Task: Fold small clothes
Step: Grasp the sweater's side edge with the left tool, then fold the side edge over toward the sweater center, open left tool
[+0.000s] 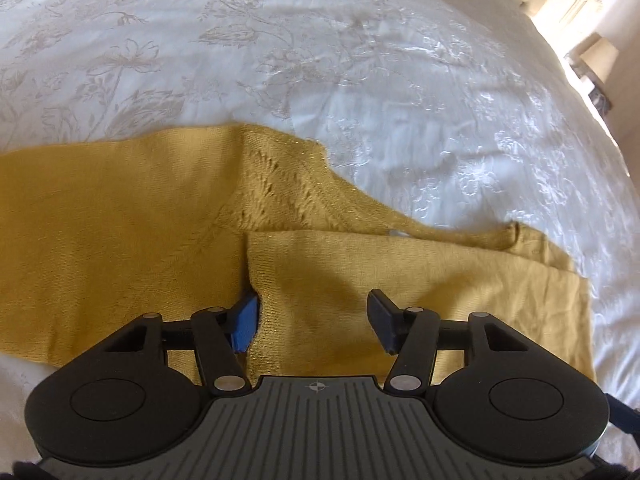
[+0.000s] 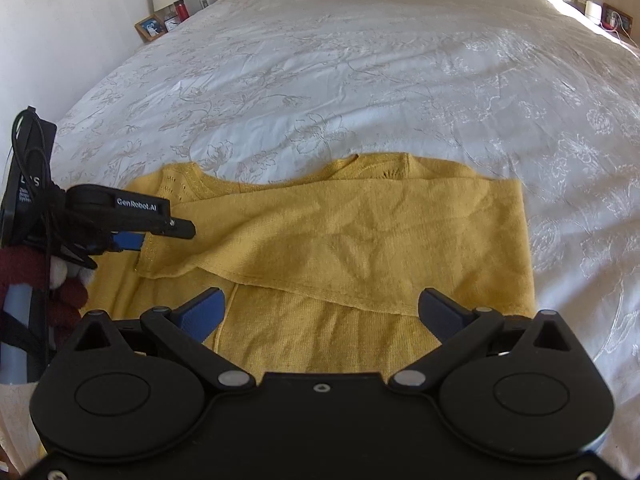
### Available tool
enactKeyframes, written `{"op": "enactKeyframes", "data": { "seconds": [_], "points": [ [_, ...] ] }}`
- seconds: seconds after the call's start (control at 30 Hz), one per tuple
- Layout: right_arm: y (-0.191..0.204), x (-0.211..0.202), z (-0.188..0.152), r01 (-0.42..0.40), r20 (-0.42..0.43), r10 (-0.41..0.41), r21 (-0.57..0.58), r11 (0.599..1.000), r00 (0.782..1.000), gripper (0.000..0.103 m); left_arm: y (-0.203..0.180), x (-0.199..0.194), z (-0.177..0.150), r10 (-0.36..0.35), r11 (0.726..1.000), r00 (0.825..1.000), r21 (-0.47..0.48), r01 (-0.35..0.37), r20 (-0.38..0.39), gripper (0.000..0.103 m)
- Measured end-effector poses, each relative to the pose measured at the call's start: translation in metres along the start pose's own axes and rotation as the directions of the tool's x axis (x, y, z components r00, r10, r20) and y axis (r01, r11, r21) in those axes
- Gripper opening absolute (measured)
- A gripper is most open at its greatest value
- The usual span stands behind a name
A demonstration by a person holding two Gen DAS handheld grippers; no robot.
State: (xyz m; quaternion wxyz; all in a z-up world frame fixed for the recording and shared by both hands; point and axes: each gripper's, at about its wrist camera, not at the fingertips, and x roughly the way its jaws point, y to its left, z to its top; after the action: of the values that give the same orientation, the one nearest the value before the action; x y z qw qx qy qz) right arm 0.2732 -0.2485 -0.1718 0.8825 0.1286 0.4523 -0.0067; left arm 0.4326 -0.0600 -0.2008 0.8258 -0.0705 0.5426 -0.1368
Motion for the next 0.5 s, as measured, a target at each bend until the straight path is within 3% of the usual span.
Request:
{"op": "enactKeyframes", "data": {
  "seconds": [0.07, 0.1, 0.17, 0.2, 0.23, 0.37, 0.5],
  "points": [
    [-0.003, 0.0, -0.001, 0.005, -0.005, -0.005, 0.007, 1.0, 1.0, 0.102, -0.001, 0.002, -0.001, -0.005, 1.0, 1.0, 0.024, 0.005, -0.012, 0.055],
    [-0.003, 0.0, -0.001, 0.006, -0.008, -0.006, 0.011, 1.0, 1.0, 0.102, -0.002, 0.004, -0.002, 0.002, 0.999, 1.0, 0.038, -0.002, -0.019, 0.049],
    [-0.006, 0.001, -0.002, 0.007, -0.018, -0.006, 0.022, 1.0, 1.0, 0.102, 0.0, 0.004, -0.002, 0.023, 0.999, 1.0, 0.046, -0.022, -0.019, 0.03],
    [-0.006, 0.001, -0.002, 0.009, -0.019, -0.009, 0.027, 1.0, 1.0, 0.102, 0.001, 0.004, -0.002, 0.024, 0.999, 0.999, 0.044, -0.023, -0.024, 0.013],
    [-0.007, 0.001, -0.003, 0.015, -0.019, -0.014, 0.029, 0.999, 1.0, 0.102, 0.004, 0.002, 0.0, 0.011, 0.999, 1.0, 0.036, -0.01, -0.025, 0.006],
    [-0.013, -0.004, -0.002, 0.041, -0.012, -0.041, 0.023, 0.999, 0.999, 0.102, 0.005, -0.033, 0.009, -0.012, 1.0, 0.998, 0.017, 0.011, 0.056, 0.005],
    [-0.03, -0.008, 0.002, 0.08, 0.007, -0.08, 0.044, 0.996, 0.997, 0.102, 0.014, -0.071, 0.023, 0.015, 0.999, 0.991, 0.04, -0.021, 0.131, 0.005]
  ]
}}
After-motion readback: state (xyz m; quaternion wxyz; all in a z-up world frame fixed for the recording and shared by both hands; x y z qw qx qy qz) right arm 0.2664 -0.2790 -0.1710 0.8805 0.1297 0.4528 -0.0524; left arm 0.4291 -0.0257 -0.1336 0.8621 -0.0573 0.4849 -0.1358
